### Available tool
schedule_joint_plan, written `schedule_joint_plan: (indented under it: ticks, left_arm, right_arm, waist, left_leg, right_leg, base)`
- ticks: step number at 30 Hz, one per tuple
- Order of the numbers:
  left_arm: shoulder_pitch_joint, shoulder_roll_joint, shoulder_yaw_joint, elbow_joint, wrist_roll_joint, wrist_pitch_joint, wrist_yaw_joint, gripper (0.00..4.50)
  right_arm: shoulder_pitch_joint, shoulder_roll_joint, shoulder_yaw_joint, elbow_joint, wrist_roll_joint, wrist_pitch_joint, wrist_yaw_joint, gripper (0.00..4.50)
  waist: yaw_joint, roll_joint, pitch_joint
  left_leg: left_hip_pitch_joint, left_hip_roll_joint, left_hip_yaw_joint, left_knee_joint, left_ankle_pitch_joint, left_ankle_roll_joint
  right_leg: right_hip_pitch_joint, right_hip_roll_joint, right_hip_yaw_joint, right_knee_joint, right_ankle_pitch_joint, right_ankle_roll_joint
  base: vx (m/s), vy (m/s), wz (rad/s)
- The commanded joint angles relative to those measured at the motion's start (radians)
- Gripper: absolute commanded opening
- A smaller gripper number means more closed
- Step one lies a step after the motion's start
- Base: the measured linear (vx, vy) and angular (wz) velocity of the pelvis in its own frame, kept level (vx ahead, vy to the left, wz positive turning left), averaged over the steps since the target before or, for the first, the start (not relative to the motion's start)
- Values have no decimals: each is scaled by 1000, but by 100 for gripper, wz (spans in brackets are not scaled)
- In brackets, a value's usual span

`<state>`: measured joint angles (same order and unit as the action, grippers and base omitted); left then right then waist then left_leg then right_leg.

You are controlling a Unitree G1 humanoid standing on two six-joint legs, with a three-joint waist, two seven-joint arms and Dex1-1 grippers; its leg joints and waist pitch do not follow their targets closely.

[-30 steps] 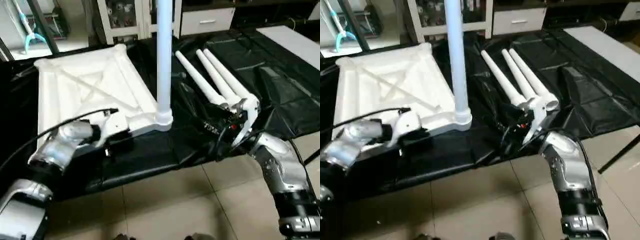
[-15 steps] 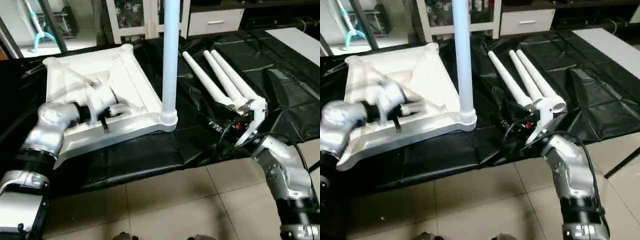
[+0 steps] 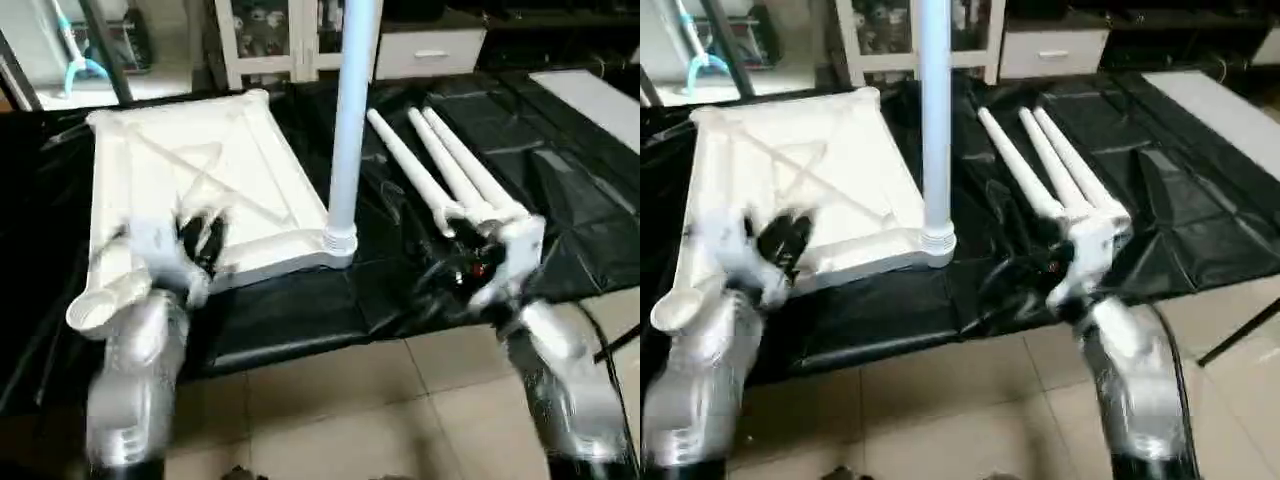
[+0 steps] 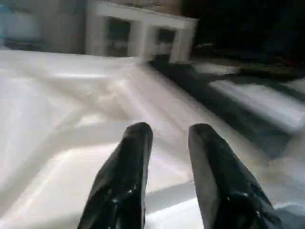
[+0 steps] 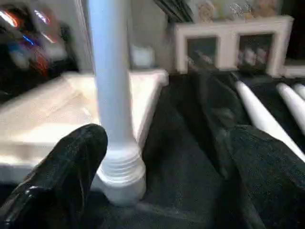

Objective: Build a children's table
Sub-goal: Insert table leg to table base

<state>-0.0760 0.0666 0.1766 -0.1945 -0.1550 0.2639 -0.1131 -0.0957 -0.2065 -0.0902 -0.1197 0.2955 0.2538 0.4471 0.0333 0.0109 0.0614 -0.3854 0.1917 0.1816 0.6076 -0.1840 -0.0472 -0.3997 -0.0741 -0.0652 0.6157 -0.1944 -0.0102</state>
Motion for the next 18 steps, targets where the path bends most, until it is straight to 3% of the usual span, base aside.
schedule_joint_plan:
  ticks: [1, 2, 3, 6, 9, 12, 16, 18]
  left_arm:
    - [69, -4, -6, -79, 138, 9, 105, 150]
    - [116, 6, -18, -104, 124, 11, 86, 150]
    - [150, 8, -24, -119, 106, -14, 64, 150]
    - [259, -32, -28, -205, 51, -13, 50, 150]
    - [277, -32, -70, -219, 90, -13, 64, 150]
    - [273, -32, -99, -221, 122, -17, 69, 150]
    - [272, -22, -115, -229, 112, -21, 45, 150]
    - [263, -17, -121, -232, 118, -18, 43, 150]
  right_arm:
    - [40, 20, -18, -58, -1, 23, -42, 450]
    - [58, 31, -17, -72, 4, 17, -43, 450]
    - [70, 35, -15, -79, 1, 10, -43, 450]
    - [123, 47, 19, -97, -16, -21, -39, 450]
    - [138, 42, 48, -78, -39, -47, -43, 450]
    - [125, 50, 45, -66, -38, -37, -56, 450]
    - [100, 53, 36, -58, -42, -32, -61, 450]
    - [88, 49, 39, -50, -49, -43, -62, 450]
  waist:
    - [-10, -4, -60]
    - [-12, -10, -57]
    - [-12, -11, -54]
    - [-7, -10, -54]
    - [-9, -15, -50]
    - [-12, -20, -48]
    - [-19, -16, -50]
    - [-23, -15, -50]
  left_leg:
    - [20, 44, -17, -82, -291, 18]
    - [16, 39, -17, -85, -314, 13]
    - [21, 38, -19, -87, -343, 6]
    - [19, 42, -25, -91, -362, -6]
    - [26, 39, -25, -93, -432, -22]
    - [23, 36, -30, -94, -452, -26]
    - [19, 35, -36, -97, -458, -34]
    - [27, 34, -38, -98, -506, -44]
  right_leg:
    - [34, -50, 45, -101, -341, -98]
    - [33, -52, 44, -109, -392, -72]
    - [24, -52, 44, -116, -446, -55]
    - [22, -56, 47, -116, -453, -42]
    - [8, -49, 46, -126, -480, -19]
    - [11, -51, 44, -129, -512, 3]
    - [16, -52, 39, -129, -518, 10]
    - [16, -52, 36, -130, -540, 13]
  base:
    - [0, 0, 0]
    - [0, 0, 0]
    - [0, 0, 0]
    - [0, 0, 0]
    - [0, 0, 0]
    - [0, 0, 0]
    - [0, 0, 0]
    - [0, 0, 0]
